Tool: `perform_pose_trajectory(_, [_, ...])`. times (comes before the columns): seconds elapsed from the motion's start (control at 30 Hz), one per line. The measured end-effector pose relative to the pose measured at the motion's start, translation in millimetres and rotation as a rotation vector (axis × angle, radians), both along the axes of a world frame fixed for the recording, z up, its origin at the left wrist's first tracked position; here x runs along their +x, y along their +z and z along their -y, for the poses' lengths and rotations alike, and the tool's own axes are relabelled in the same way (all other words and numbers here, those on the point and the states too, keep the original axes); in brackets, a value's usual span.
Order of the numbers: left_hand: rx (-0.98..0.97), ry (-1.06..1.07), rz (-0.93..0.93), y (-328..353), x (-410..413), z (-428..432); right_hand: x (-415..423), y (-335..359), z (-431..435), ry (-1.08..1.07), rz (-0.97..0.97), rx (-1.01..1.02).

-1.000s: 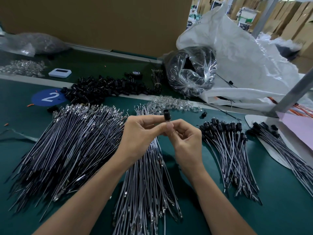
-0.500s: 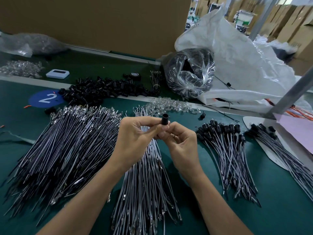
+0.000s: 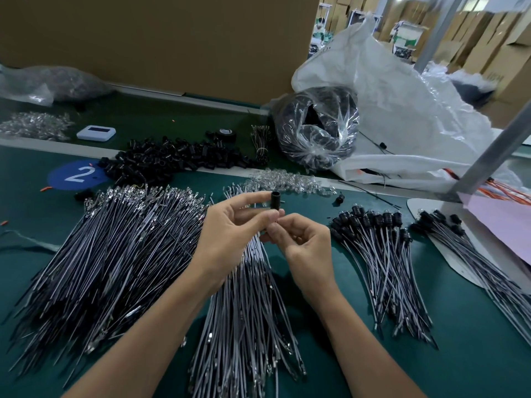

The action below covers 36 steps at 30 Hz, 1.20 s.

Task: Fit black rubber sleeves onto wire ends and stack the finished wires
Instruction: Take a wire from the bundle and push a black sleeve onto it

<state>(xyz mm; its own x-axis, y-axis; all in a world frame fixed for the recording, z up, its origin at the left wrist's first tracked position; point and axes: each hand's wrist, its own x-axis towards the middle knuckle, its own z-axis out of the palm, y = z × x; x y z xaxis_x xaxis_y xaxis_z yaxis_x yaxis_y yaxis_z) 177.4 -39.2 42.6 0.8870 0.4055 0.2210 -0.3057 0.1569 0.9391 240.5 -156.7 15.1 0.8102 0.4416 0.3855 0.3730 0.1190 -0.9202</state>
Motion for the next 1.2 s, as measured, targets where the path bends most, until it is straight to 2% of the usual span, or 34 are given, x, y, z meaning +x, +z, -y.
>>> perform_pose_trajectory(0.2, [-0.100,0.122,0.024,-5,4,-1,-3,3,-2,-0.019,0.101,-0.150])
perform_pose_trajectory(0.3, [-0.179,0.108,0.002,-7,5,1,-6,7,-5,-0.043,0.151,-0.176])
perform_pose_trajectory(0.37, [-0.323,0.061,0.037,-4,7,-3,-9,11,-6,0.000,0.148,-0.147])
perform_pose_trajectory(0.43, [-0.566,0.028,0.074,-2,7,-16,-9,17,-5,0.059,0.093,-0.123])
perform_pose_trajectory(0.53, [-0.726,-0.078,0.087,-4,6,-34,11,22,-5,-0.120,0.125,-0.224])
perform_pose_trajectory(0.63, [-0.606,-0.173,-0.048,-7,7,-36,42,27,-16,-0.297,0.230,-0.561])
perform_pose_trajectory(0.73, [-0.415,-0.190,-0.220,-8,9,-32,62,27,-39,-0.263,0.264,-0.869])
perform_pose_trajectory(0.83, [-0.296,-0.180,-0.259,-11,10,-29,66,28,-58,-0.227,0.345,-1.053])
perform_pose_trajectory(0.93, [-0.191,-0.181,-0.253,-12,10,-27,68,31,-65,-0.240,0.392,-1.106])
perform_pose_trajectory(1.07, [-0.128,-0.188,-0.258,-14,10,-25,73,33,-63,-0.206,0.361,-1.097])
perform_pose_trajectory(1.2, [-0.129,-0.161,-0.253,-16,13,-23,78,31,-43,-0.251,0.274,-0.877])
